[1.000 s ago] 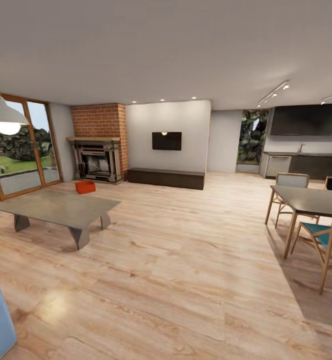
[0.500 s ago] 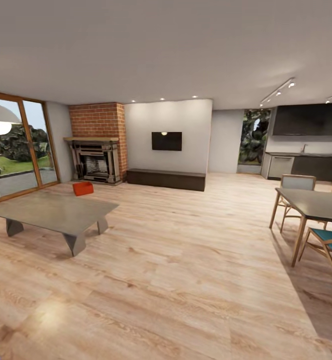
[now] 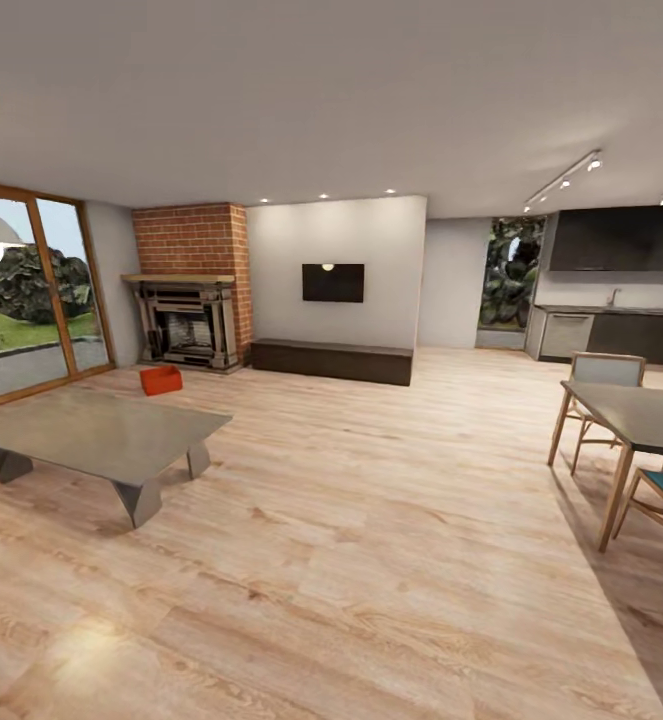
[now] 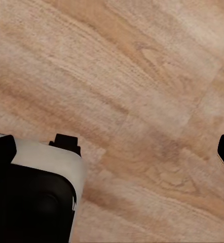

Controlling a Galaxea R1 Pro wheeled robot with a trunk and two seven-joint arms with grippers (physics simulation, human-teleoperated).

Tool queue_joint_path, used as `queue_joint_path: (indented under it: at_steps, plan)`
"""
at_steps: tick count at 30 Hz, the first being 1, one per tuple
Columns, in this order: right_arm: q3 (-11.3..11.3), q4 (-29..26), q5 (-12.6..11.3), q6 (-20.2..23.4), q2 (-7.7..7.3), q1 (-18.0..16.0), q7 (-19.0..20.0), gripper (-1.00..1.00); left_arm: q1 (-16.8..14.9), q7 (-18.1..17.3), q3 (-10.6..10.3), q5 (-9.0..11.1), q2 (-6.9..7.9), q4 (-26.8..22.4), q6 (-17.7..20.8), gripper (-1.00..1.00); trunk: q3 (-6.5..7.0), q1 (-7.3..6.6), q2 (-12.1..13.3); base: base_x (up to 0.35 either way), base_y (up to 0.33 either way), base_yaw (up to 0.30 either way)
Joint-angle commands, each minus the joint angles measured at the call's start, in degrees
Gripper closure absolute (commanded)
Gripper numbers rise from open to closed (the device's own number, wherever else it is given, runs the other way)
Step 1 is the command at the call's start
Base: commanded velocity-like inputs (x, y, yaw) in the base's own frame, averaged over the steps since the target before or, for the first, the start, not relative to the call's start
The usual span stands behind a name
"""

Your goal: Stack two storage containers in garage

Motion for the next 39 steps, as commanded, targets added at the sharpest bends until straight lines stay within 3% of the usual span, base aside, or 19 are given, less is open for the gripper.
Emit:
queue_joint_path:
  at_steps: [1, 39]
  plan:
    - [0.27, 0.13, 0.07, -0.20, 0.01, -0.06, -0.18, -1.00, -0.06, 0.14, -0.49, 0.46, 0.01, 0.00, 0.03, -1.00, -0.07, 0.04, -0.04, 0.323, 0.000, 0.000]
    - [-0.04, 0.13, -0.02, -0.12, 0.28, -0.06, -0.27, -1.00, -0.05, 0.14, -0.49, 0.42, -0.49, 0.09, -0.42, -1.00, -0.07, 0.04, -0.04, 0.323, 0.000, 0.000]
